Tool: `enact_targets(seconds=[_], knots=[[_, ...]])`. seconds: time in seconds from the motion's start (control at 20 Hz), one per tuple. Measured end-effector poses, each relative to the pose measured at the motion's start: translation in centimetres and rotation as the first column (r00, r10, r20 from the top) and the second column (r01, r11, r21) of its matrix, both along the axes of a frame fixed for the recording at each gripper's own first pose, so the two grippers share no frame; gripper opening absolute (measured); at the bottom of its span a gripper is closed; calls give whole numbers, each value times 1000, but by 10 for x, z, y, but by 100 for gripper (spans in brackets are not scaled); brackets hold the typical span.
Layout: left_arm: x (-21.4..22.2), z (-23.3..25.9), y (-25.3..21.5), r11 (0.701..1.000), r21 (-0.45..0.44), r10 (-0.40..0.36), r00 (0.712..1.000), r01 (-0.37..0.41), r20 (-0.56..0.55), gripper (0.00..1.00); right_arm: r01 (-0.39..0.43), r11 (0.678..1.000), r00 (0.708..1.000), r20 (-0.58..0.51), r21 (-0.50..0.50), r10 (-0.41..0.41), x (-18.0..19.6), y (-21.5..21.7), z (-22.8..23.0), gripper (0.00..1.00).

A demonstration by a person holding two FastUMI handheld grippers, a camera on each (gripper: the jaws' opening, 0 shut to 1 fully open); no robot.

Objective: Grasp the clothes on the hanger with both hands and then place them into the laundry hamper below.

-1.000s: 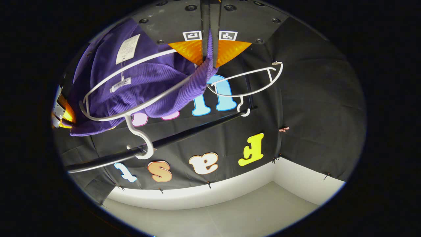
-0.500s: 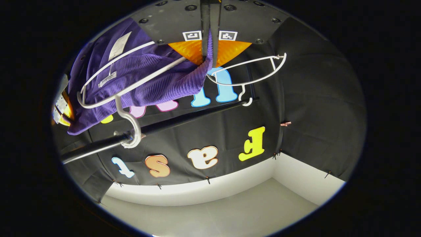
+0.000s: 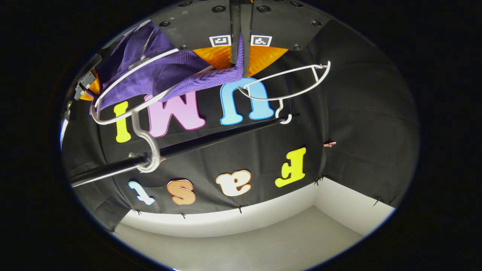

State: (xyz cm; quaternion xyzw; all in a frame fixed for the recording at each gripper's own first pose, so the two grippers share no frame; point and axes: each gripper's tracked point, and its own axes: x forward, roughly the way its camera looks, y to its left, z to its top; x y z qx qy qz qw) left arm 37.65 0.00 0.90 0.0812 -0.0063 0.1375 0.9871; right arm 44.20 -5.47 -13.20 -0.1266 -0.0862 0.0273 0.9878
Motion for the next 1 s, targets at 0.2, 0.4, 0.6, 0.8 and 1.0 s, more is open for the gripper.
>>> enact_targets(seconds=[0.2, 0.4, 0.6, 0.8, 1.0], knots=[[-16, -28, 48, 996, -28, 77, 996, -79, -51, 5, -122, 993, 991, -63, 6, 122, -33, 52, -18, 4], [-30, -65, 59, 992, -80, 93, 991, -101, -99, 5, -178, 984, 981, -83, 3, 178, -65, 85, -25, 5], [-43, -105, 40, 989, -130, 44, 987, -64, -151, 5, -238, 971, 964, -118, 24, 239, -92, 109, -28, 4], [-59, -143, 15, 984, -178, -17, 976, -23, -218, 5, -309, 950, 939, -142, 46, 313, -120, 137, -24, 4], [-76, -174, -16, 972, -235, -97, 957, 31, -273, 5, -362, 928, 910, -183, 88, 372, -142, 155, -26, 4]])
